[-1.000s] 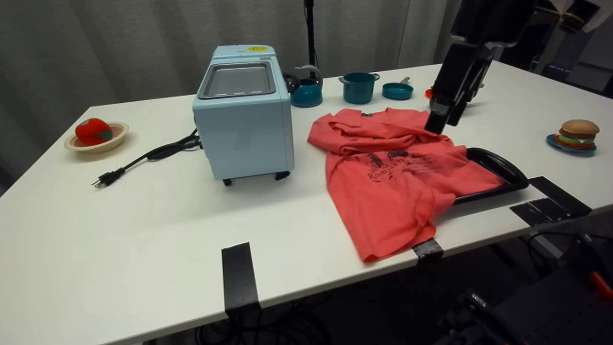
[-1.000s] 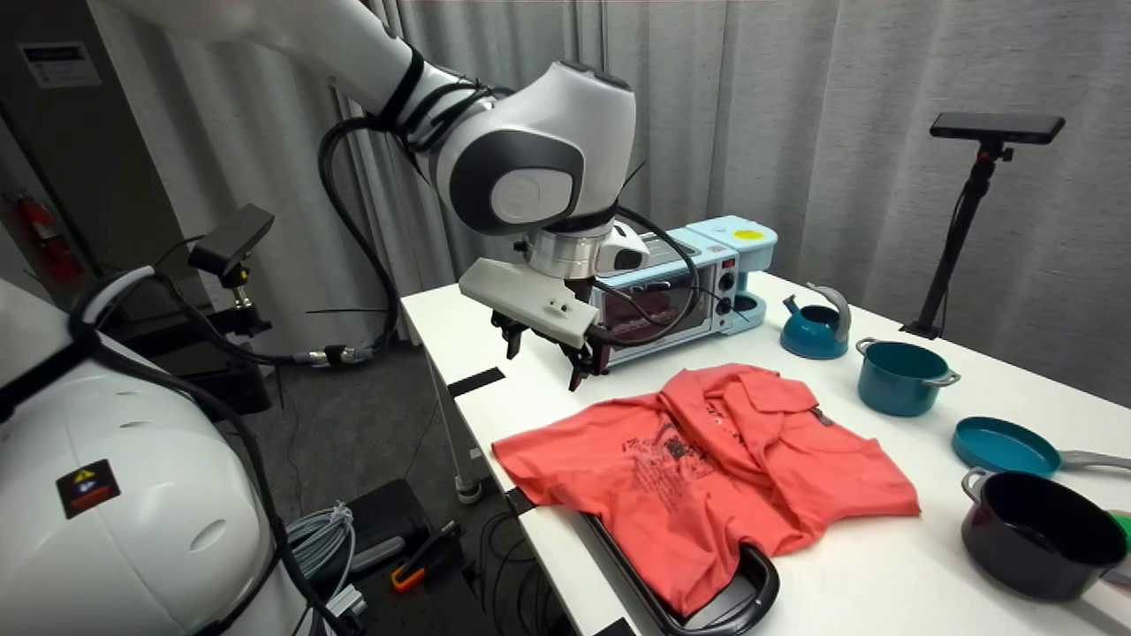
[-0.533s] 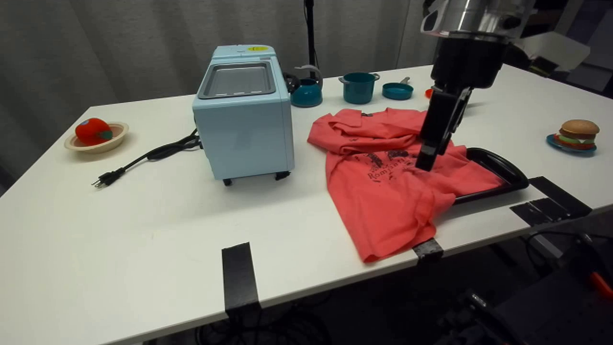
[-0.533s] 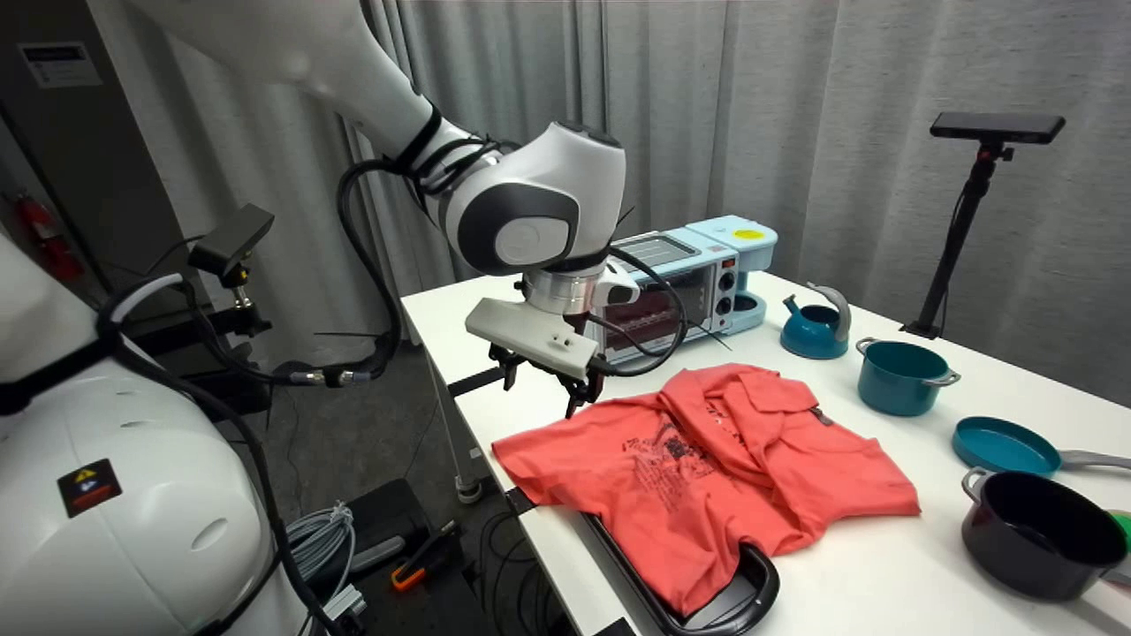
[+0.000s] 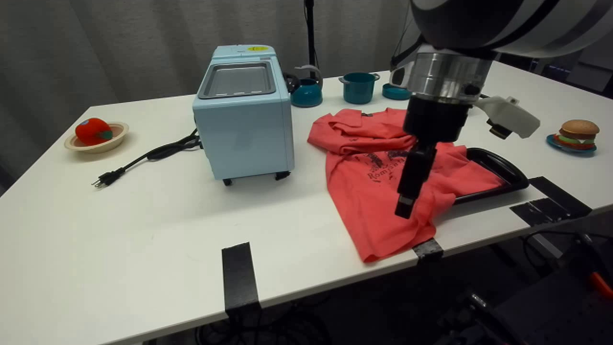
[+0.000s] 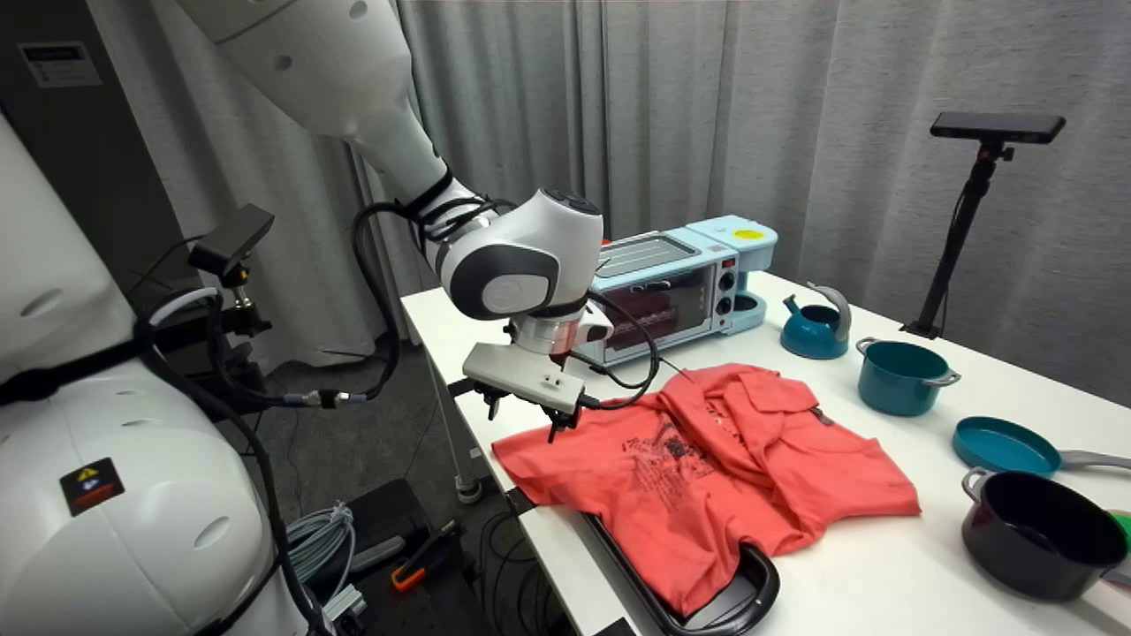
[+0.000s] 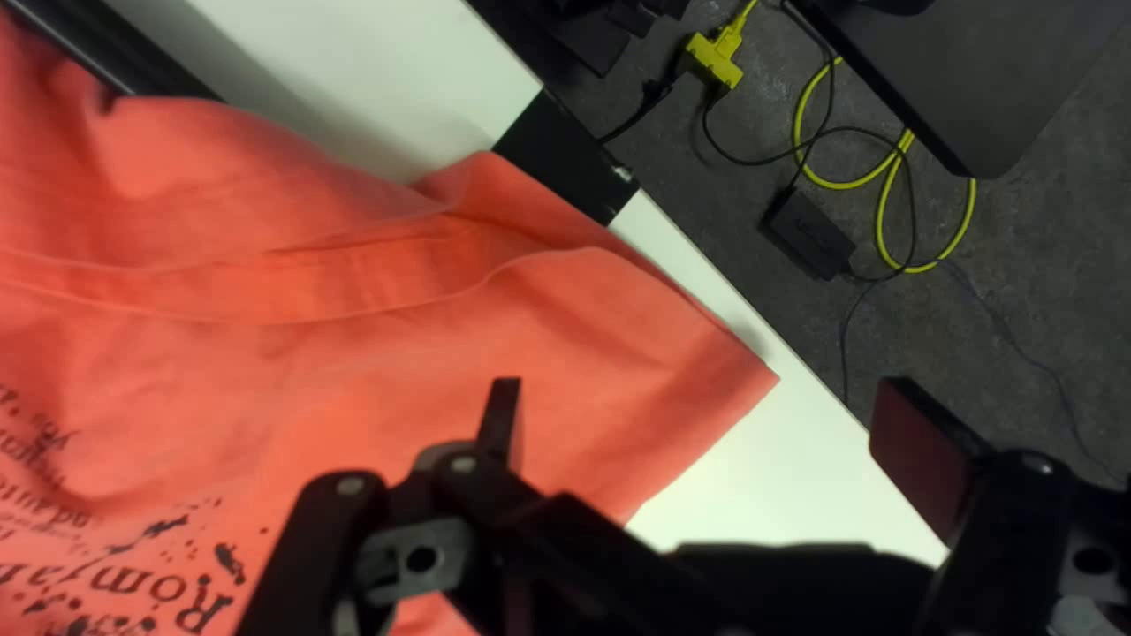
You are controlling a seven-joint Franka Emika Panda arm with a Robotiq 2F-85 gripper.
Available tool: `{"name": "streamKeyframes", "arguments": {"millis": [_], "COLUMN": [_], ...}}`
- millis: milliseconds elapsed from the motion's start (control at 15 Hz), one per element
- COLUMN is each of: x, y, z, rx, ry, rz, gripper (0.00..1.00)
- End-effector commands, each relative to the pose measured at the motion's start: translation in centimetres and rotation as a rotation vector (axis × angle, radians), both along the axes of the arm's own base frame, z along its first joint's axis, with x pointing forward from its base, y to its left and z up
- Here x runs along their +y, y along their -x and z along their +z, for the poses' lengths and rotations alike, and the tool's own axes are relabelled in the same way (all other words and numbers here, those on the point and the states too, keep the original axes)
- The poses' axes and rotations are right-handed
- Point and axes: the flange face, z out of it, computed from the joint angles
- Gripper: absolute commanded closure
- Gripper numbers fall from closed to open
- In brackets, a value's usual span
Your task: Fold the shirt
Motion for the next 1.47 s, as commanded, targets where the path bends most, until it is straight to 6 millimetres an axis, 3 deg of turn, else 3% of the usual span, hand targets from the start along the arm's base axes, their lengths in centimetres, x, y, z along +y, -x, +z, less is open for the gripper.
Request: {"name": "streamKeyframes", "arguments": {"millis": [0,467,733,800,867,1000,1400], "x": [1.6,4.0,3.9,3.7,3.6,3.3,4.2], "y": [-0.8,-1.5,-2.4,-2.6,-2.7,-3.0,-3.7], "z": [-2.6,-7.2,-8.9,-9.2,-9.5,-9.9,-8.5], "rx": [-0.044,-0.081,-0.069,-0.065,-0.06,-0.055,-0.072], "ry": [-0.005,-0.019,-0.025,-0.027,-0.031,-0.037,-0.062], "rz": [0.056,0.116,0.125,0.121,0.113,0.102,0.093], "gripper": [0.0,0.0,0.0,0.06,0.28,0.33,0.77]}}
